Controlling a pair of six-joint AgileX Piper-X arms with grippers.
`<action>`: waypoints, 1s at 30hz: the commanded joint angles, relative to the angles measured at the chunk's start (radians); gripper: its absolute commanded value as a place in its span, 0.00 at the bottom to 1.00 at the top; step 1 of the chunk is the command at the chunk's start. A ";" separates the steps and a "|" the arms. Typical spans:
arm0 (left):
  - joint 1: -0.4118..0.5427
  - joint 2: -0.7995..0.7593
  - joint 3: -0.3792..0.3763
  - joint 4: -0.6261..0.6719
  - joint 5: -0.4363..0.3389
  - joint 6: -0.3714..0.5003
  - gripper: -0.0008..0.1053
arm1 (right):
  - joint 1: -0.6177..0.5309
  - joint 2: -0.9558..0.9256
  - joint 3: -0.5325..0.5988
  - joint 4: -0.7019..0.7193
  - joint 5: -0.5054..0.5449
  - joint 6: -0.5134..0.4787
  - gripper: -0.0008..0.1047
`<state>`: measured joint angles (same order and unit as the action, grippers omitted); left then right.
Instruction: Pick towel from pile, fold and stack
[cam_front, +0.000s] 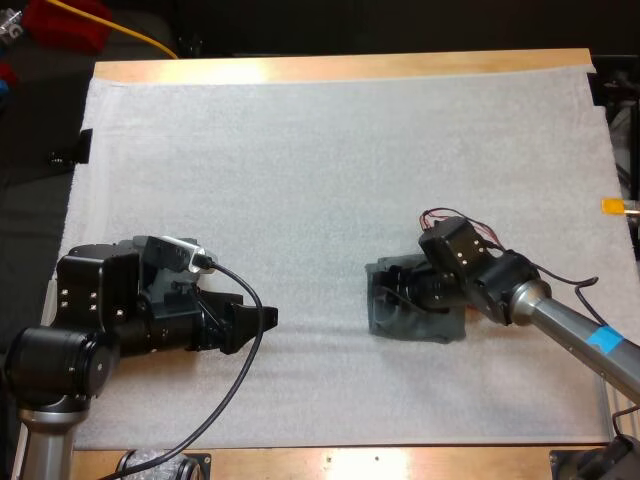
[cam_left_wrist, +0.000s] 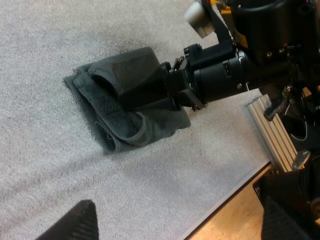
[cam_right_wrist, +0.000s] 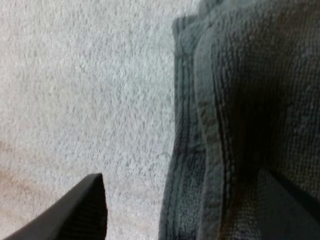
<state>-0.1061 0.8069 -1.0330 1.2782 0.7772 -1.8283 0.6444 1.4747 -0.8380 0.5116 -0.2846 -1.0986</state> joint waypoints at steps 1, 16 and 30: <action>-0.003 0.001 0.000 0.004 0.014 -0.007 0.62 | 0.000 -0.004 -0.006 -0.008 0.003 0.005 0.60; -0.003 0.001 0.000 0.004 0.014 -0.007 0.62 | 0.082 0.029 -0.006 -0.032 -0.021 0.041 0.60; -0.003 0.001 0.000 0.004 0.014 -0.007 0.62 | 0.120 0.036 -0.006 -0.016 -0.025 0.018 0.60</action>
<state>-0.1061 0.8069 -1.0330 1.2782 0.7772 -1.8298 0.7640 1.5299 -0.8380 0.4817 -0.3038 -1.0666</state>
